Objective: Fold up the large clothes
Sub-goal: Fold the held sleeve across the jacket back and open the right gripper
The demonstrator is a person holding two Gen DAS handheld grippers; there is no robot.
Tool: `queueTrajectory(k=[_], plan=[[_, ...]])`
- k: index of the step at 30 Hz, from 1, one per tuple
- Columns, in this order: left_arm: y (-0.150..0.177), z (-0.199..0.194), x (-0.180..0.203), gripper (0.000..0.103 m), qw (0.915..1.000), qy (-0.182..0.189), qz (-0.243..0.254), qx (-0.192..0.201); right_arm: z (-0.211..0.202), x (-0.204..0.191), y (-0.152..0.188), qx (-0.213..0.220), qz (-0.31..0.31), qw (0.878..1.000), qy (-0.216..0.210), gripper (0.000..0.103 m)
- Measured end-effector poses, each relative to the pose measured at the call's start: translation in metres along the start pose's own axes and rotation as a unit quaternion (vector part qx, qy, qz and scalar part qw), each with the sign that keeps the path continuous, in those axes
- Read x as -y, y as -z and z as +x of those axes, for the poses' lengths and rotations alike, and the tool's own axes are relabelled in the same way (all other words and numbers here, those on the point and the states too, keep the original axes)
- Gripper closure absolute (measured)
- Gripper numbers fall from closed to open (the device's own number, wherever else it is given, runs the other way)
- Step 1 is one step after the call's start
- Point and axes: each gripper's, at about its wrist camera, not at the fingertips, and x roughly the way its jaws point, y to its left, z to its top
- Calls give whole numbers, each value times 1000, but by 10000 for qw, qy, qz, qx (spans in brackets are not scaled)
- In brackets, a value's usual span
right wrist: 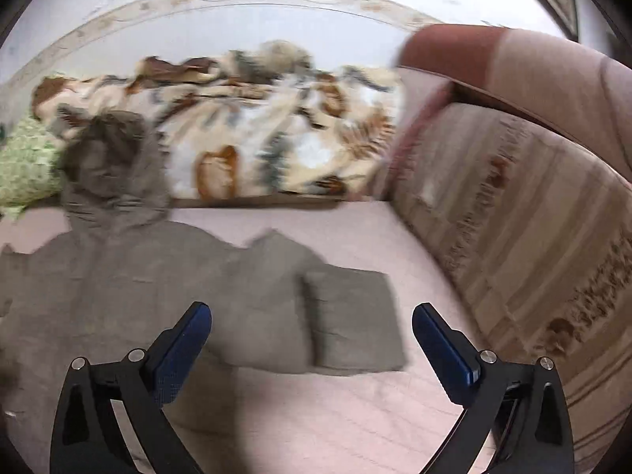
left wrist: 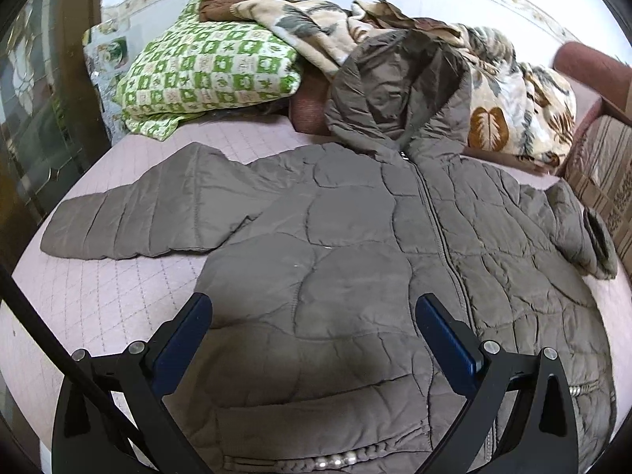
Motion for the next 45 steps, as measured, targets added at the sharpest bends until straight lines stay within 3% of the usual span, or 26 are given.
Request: queueTrajectory(k=[2, 6, 10, 13, 14, 15, 18, 21, 25, 31, 37, 42, 45], plan=[[1, 2, 4, 0, 10000, -15, 72, -16, 18, 9, 14, -163, -178, 9997, 39, 0], [2, 6, 9, 0, 9998, -62, 164, -57, 67, 10, 41, -639, -338, 9973, 105, 16], [2, 12, 10, 0, 9997, -117, 194, -103, 103, 8, 57, -823, -373, 9959, 58, 16], [3, 17, 11, 0, 9996, -116, 207, -172, 120, 8, 56, -839, -495, 9949, 250, 16], [3, 18, 12, 0, 9995, -123, 224, -189, 127, 9, 57, -915, -541, 9941, 236, 21], [3, 19, 13, 0, 9994, -124, 248, -198, 133, 10, 58, -992, -558, 9931, 298, 44], [4, 18, 15, 0, 9993, -104, 307, -166, 130, 18, 51, -876, -278, 9957, 118, 70], [3, 16, 15, 0, 9994, -92, 309, -136, 114, 24, 41, -637, -37, 9979, 57, 83], [4, 12, 12, 0, 9995, -68, 270, -111, 84, 28, 22, -320, 473, 9979, -314, 85], [2, 2, 0, 0, 9999, -70, 136, 13, 21, 6, -29, 212, 980, 9864, -1305, 86], [1, -1, -14, 0, 9999, -105, 6, 50, -46, -75, -80, 706, 668, 9674, -2340, 86], [2, -4, -28, 0, 9998, -118, -131, 81, -67, -159, -91, 629, 324, 9464, -3152, 86], [2, -3, -35, 0, 9997, -136, -205, 55, -66, -212, -84, 480, 102, 9380, -3431, 86]])
